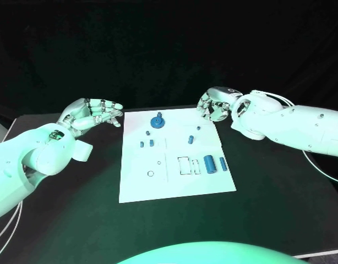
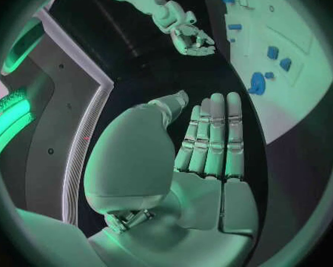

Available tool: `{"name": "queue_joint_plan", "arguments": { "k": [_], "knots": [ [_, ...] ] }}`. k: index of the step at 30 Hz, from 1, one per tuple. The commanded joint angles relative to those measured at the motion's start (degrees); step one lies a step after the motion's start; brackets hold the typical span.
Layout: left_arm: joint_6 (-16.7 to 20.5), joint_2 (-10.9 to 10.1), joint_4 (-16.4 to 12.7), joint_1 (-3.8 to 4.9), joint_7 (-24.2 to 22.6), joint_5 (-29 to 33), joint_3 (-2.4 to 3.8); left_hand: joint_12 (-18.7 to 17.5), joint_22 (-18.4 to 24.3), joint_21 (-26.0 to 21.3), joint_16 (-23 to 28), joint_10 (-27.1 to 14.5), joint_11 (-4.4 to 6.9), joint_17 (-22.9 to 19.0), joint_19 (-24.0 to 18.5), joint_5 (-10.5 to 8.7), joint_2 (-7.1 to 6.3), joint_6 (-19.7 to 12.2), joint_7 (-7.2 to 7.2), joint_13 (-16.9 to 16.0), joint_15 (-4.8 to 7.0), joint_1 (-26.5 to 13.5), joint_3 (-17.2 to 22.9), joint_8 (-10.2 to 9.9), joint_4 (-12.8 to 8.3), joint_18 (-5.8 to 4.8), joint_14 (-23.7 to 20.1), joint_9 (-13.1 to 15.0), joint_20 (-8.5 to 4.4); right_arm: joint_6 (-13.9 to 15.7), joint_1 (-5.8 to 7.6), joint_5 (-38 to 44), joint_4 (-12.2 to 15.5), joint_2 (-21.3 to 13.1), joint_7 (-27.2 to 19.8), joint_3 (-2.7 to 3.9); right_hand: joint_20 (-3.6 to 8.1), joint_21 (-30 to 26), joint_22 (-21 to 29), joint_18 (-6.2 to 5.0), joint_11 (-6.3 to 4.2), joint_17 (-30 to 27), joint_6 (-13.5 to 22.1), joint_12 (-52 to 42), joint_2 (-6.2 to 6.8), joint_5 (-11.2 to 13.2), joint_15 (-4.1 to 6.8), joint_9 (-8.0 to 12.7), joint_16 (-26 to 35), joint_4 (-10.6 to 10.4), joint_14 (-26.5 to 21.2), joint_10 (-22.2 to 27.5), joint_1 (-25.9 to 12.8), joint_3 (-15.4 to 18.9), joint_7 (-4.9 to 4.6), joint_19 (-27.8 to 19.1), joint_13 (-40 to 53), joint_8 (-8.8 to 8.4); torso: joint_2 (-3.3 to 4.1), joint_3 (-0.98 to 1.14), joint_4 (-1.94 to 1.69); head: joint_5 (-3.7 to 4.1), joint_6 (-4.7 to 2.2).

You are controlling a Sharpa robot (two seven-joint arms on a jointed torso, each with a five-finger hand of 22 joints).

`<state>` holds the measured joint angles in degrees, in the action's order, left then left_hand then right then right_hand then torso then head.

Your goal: Assemble the parts on the task board

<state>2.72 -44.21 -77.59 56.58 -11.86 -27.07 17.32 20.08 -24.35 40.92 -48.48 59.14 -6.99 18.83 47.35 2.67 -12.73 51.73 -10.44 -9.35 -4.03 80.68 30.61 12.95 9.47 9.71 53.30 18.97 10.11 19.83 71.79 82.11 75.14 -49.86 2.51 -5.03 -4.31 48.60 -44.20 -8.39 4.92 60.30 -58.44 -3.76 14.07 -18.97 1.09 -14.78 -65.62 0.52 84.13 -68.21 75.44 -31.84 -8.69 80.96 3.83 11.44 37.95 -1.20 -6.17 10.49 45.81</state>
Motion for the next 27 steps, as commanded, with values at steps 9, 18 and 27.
{"name": "queue_joint_plan", "arguments": {
  "k": [9,18,27],
  "knots": [
    [-3.2,-3.4,-6.9,-5.46,-5.0,11.7,3.81,-9.5,12.2,-17.9,21.6,2.0,-1.41,-3.6,1.6,0.26,-0.34,-1.2,-0.28,5.1,-2.37,2.9,-1.1,0.4,3.7,0.80,0.0,-0.4,3.10,-3.9,-1.51,16.3,-0.1,0.7,11.2,-0.25,-0.43,2.6,-2.9,0.69,0.31,2.7,1.5,0.2,1.97,2.9,-0.81,-0.2,-4.0,-0.5,2.1,3.4,1.2,0.2,-0.07,0.6,-0.1,-1.31,-1.29,-1.47,-0.70,1.39,0.26],
    [-2.2,-4.2,-9.2,-6.72,-6.2,12.3,4.74,-13.2,16.9,-24.8,29.6,2.8,-2.07,-4.2,2.0,0.25,-0.17,-1.5,-0.25,5.5,-3.55,3.8,-1.9,-0.1,4.4,0.80,-1.2,-0.8,4.40,-5.3,-2.95,16.3,-1.6,2.6,11.2,-0.34,-0.54,2.9,-3.2,0.69,0.44,3.8,1.8,0.1,1.87,3.6,-0.93,-0.2,-5.3,-0.8,2.2,4.2,1.5,0.9,-0.19,0.7,-0.1,-1.61,-1.27,-1.85,-0.83,1.44,0.04],
    [-0.1,-4.4,-10.8,-6.96,-6.7,12.7,4.88,-14.9,18.0,-26.2,31.2,1.4,-2.81,-3.9,3.8,0.25,-0.22,-2.6,-2.19,5.5,-3.73,4.2,-2.6,-1.0,4.4,0.88,0.3,-1.4,4.32,-4.7,-4.94,15.4,-3.5,4.7,10.1,-0.39,-0.60,3.8,-4.1,0.81,0.55,4.3,1.4,-0.1,1.37,3.3,-1.06,-0.4,-6.2,-1.2,2.3,3.9,1.8,0.8,-0.43,1.0,0.0,-1.56,-1.13,-1.97,-0.90,1.29,-0.06]
  ]
}}
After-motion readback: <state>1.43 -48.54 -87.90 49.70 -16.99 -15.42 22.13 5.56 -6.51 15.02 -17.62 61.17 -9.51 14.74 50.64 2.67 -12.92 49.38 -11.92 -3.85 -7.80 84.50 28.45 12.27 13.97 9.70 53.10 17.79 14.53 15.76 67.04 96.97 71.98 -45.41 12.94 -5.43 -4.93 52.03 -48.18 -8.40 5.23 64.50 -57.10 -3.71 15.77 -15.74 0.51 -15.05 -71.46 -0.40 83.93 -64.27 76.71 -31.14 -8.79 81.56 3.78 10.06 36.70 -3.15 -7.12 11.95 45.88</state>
